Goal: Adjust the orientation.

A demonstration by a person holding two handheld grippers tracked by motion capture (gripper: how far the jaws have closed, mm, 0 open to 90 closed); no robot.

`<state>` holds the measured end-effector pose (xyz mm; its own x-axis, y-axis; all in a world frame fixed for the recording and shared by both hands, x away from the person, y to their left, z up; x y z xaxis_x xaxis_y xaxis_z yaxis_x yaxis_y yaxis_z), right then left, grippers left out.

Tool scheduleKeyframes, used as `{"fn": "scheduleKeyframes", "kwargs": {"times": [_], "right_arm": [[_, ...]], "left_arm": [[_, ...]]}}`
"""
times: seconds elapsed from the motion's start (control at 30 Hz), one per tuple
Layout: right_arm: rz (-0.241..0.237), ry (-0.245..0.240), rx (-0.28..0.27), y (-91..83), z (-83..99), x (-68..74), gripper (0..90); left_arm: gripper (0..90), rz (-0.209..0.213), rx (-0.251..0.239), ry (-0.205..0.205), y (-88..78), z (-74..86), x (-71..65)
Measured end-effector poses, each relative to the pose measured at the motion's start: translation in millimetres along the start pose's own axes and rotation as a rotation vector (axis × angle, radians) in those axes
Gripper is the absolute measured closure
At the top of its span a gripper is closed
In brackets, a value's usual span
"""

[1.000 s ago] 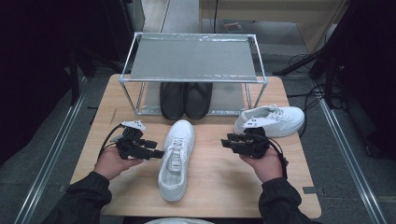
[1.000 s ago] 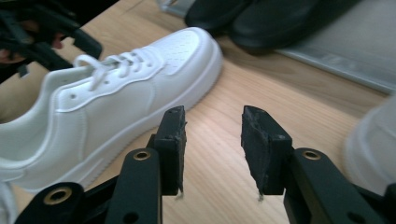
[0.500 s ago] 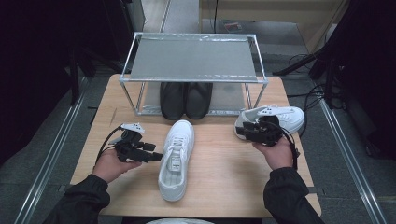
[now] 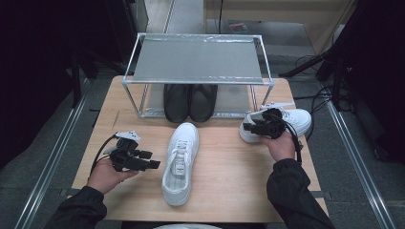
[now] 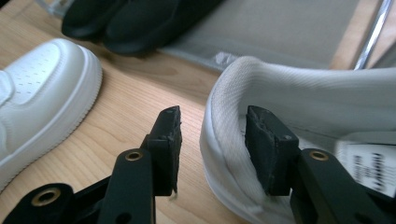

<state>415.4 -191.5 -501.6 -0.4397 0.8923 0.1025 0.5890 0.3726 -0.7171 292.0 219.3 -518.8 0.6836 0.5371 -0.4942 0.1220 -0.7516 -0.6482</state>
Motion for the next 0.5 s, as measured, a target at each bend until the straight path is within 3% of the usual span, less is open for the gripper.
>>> {"fn": "scheduleKeyframes", "kwargs": {"times": [0.2, 0.27, 0.37, 0.5], "right_arm": [[-0.010, 0.023, 0.054, 20.6, 2.1, 0.6, 62.3], [0.027, -0.028, 0.081, 28.3, 4.5, 2.0, 66.2], [0.006, -0.034, 0.067, 27.4, 3.4, 2.0, 71.7], [0.038, -0.094, 0.078, 23.7, 1.3, 6.2, 75.2]], "left_arm": [[37.3, -0.007, -0.010, -0.015, -3.1, 3.4, 0.2], [37.3, -0.008, -0.009, -0.013, -3.5, 3.7, 0.5], [37.3, -0.009, -0.011, -0.016, -2.6, 3.1, 0.2], [37.4, -0.006, -0.013, -0.013, -2.4, 2.1, -0.2]]}}
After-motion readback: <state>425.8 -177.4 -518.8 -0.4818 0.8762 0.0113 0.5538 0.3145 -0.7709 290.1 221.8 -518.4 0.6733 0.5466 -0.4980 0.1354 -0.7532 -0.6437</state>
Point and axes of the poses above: each handheld gripper's, and its own axes: y roughly forward along the jaws, z roughly out of its underside, x roughly to its left, the point moved 4 cm from there along y, roughly forward along the jaws, and after that the axes turned 11 degrees about z, right-handed, at the moved point
